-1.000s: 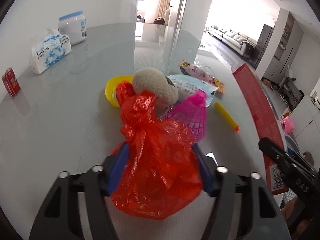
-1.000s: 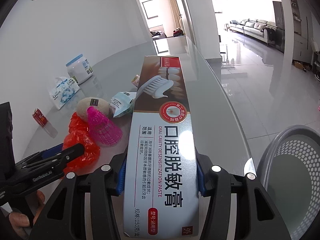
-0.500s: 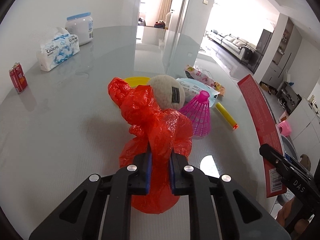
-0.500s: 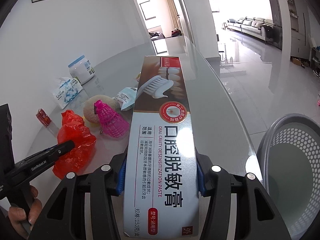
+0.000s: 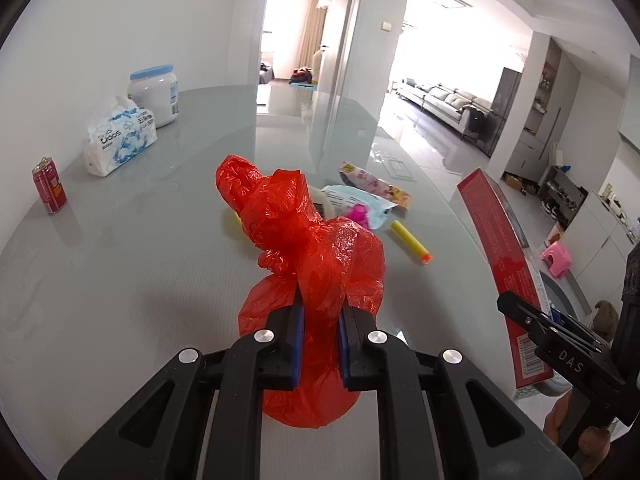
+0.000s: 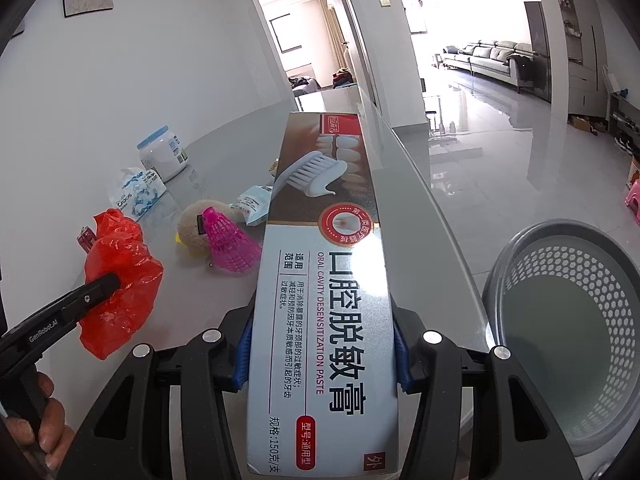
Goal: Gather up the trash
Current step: 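Carry the toothpaste box and red bag over the grey basket with both grippers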
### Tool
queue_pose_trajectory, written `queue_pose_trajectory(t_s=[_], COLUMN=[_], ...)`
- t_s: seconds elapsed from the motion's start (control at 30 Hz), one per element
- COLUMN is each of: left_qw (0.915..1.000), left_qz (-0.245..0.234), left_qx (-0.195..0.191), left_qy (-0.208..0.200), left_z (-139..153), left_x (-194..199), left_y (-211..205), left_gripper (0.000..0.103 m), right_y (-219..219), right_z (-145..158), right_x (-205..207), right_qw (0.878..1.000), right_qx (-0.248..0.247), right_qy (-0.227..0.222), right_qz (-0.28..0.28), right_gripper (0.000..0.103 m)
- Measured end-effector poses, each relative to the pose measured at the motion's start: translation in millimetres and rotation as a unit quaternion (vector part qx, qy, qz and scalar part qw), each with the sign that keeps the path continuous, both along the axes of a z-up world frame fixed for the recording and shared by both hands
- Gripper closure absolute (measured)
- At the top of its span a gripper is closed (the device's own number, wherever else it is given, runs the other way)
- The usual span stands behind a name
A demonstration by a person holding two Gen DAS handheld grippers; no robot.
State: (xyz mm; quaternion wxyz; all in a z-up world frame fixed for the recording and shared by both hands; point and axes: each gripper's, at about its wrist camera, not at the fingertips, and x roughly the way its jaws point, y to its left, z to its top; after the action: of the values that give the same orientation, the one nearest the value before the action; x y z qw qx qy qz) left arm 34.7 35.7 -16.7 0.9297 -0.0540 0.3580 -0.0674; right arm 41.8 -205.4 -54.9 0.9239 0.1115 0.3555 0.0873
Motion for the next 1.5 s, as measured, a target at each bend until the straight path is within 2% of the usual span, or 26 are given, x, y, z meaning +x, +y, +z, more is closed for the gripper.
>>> queue_pose_trajectory(t_s=[0.23,0.43,0.67,1.0,1.23,1.5], left_qw=[0.9987,0.9940,0.9836,0.9630,0.9537,0.9475], left_qz=[-0.050,-0.110,-0.180,-0.269,-0.300,-0.317], left_qx=[-0.001,-0.004,0.001,0.010,0.020,0.032], left_qy=[-0.006,-0.004,-0.006,0.008,0.016,0.031], left_z=[2.9,0.2,0.5,-12.0,-22.6,-38.3], left_x=[-20.2,-33.6,-43.4,-45.0,-34.5,-17.8], left_y=[-35.3,-76.4,-124.6,-193.3,-236.5,-273.8], left_gripper=[0.089,0.089,0.089,0.089,0.089,0.089], right_y=[-22.8,-54.3,-97.5,-156.2,-180.2,-182.2], right_z=[1.2,0.1,-4.9,-19.2,-31.5,-37.5], right_x=[-29.5,-58.8,-94.5,-139.5,-148.0,-140.0], right_qw=[0.999,0.997,0.991,0.977,0.970,0.969], right_qx=[-0.003,-0.004,0.001,0.008,0.017,0.013], right_qy=[-0.002,-0.001,0.001,0.013,0.027,0.039], right_qz=[-0.032,-0.076,-0.135,-0.215,-0.239,-0.245], right_gripper=[0.052,0.052,0.052,0.052,0.052,0.052])
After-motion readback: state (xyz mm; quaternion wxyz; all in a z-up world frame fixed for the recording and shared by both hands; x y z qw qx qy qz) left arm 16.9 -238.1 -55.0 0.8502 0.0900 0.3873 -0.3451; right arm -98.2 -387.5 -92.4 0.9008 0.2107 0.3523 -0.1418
